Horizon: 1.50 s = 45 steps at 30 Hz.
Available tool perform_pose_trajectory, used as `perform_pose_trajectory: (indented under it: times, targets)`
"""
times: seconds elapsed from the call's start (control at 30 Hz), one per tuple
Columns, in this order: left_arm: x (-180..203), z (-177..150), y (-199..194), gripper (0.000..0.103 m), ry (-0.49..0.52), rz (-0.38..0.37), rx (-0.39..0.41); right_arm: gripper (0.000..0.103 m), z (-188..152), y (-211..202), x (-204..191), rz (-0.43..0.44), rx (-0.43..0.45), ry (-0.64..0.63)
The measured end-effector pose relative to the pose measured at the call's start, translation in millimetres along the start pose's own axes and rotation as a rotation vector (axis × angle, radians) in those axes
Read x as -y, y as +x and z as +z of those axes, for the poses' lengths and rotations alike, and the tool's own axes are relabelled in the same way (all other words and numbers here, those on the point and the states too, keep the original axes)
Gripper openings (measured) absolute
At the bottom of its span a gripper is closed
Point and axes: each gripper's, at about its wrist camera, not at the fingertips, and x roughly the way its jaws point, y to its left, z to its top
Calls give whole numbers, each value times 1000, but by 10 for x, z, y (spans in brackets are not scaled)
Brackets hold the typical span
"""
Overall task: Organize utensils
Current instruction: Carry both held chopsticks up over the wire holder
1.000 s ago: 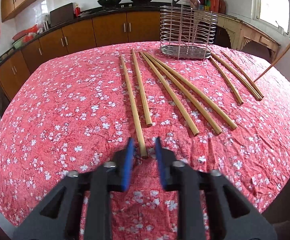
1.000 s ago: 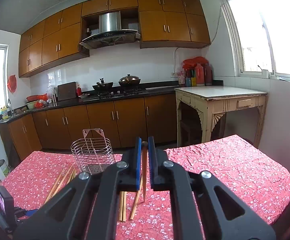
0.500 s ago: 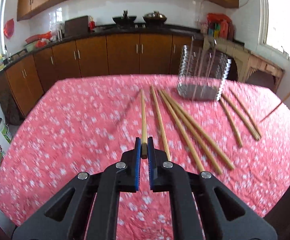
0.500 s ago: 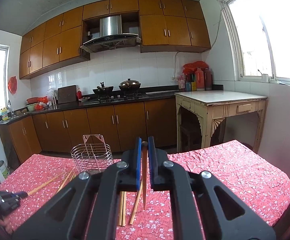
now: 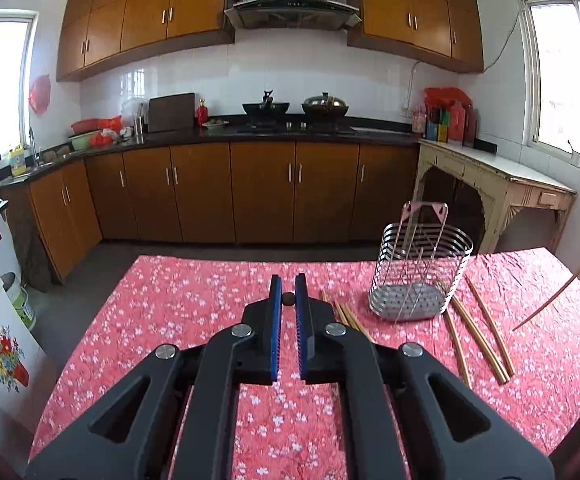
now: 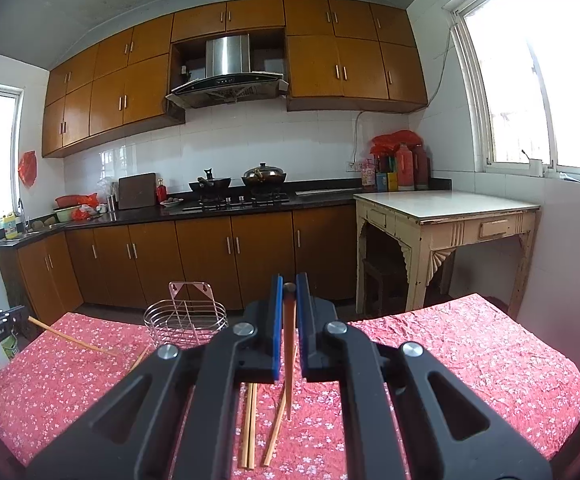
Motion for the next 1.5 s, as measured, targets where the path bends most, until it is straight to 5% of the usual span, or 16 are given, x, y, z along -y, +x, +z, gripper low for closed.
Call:
perform_pose_trajectory:
  times: [0.6,0.93,1.2,1.5]
  targets:
    - [196,852,-275,6,14,-43,131,8,658,55,-69,82,85,21]
    - [616,1607,-328,6,4,-122,227,8,1214,518,-477,192,72,19]
    - [874,1870,14,6,-45,-163,263,8,1373,1076,-776,197,45,-10]
    - [1062,1648,717,6,-37,-157,175,8,1055,1797,-922,201,-81,-17]
